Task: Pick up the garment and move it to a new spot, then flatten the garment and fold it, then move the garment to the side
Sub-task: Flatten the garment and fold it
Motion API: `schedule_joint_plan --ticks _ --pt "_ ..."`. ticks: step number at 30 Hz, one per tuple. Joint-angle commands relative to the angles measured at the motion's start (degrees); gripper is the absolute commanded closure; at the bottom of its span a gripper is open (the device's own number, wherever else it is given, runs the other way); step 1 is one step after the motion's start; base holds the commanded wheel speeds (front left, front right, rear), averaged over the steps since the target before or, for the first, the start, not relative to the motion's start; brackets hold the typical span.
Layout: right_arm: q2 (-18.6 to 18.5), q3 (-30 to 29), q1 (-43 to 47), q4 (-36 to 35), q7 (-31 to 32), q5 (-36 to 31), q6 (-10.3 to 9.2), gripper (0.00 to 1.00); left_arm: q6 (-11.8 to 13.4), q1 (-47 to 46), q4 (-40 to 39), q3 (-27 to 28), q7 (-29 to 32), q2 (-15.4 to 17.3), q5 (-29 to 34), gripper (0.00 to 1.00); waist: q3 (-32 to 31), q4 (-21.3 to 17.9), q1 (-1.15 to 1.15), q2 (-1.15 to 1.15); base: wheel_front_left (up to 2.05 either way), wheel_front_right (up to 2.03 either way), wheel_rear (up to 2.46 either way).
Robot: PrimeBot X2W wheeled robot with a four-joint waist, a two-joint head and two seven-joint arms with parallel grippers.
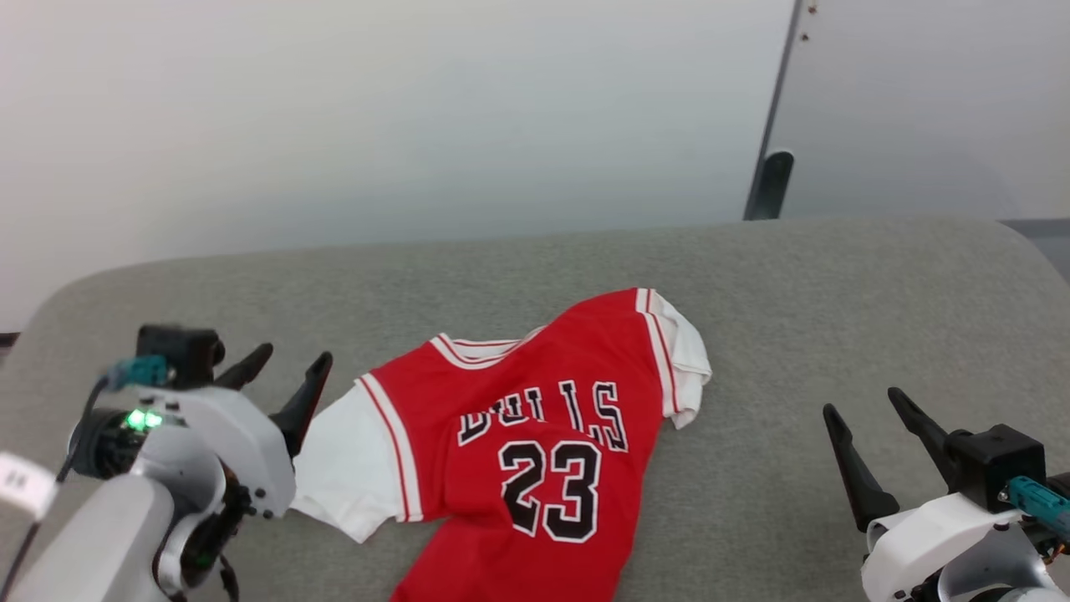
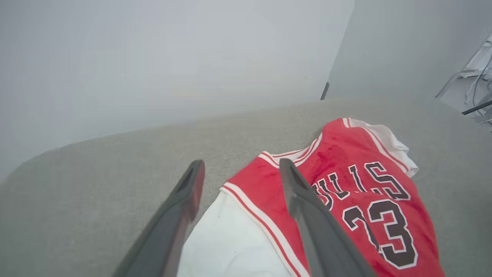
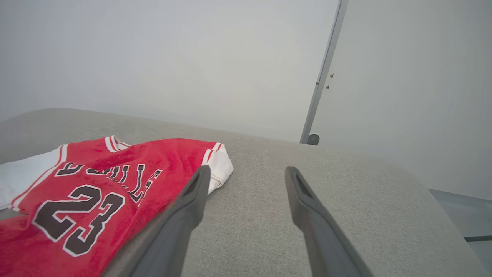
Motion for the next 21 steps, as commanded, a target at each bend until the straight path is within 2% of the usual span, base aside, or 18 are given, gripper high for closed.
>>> schedule_joint_plan --ticks 1,5,9,17,21 --pt "-0.2 0.1 0.5 0.2 0.2 0.7 -0.06 0.0 -0.3 1.5 -0.7 0.7 -2.6 0.2 0.7 0.0 -1.2 2.0 0.0 0.0 0.0 0.0 0.0" --pt "-0.8 1.4 -0.3 0.9 1.3 1.8 -0.06 0.0 0.1 4.0 -1.4 2.0 -9.2 0.0 1.3 0.0 -1.5 4.6 0.0 0.0 0.0 0.0 0.0" --pt "-2.0 2.3 -1.9 2.4 5.1 4.1 -0.06 0.0 0.4 5.7 -0.2 2.6 -11.9 -0.4 1.1 0.0 -1.7 7.8 0.0 0.0 0.0 0.0 0.0" --pt "-6.0 3.3 -4.9 7.2 17.4 8.3 -0.06 0.0 0.3 6.8 1.4 1.7 -15.3 -2.3 1.9 0.0 -1.7 14.9 0.0 0.0 0.0 0.0 0.0" --pt "-7.4 3.1 -6.6 9.4 22.5 9.9 -0.06 0.0 1.2 7.6 2.1 1.3 -17.9 -3.5 2.8 0.0 -1.4 18.3 0.0 0.0 0.0 0.0 0.0"
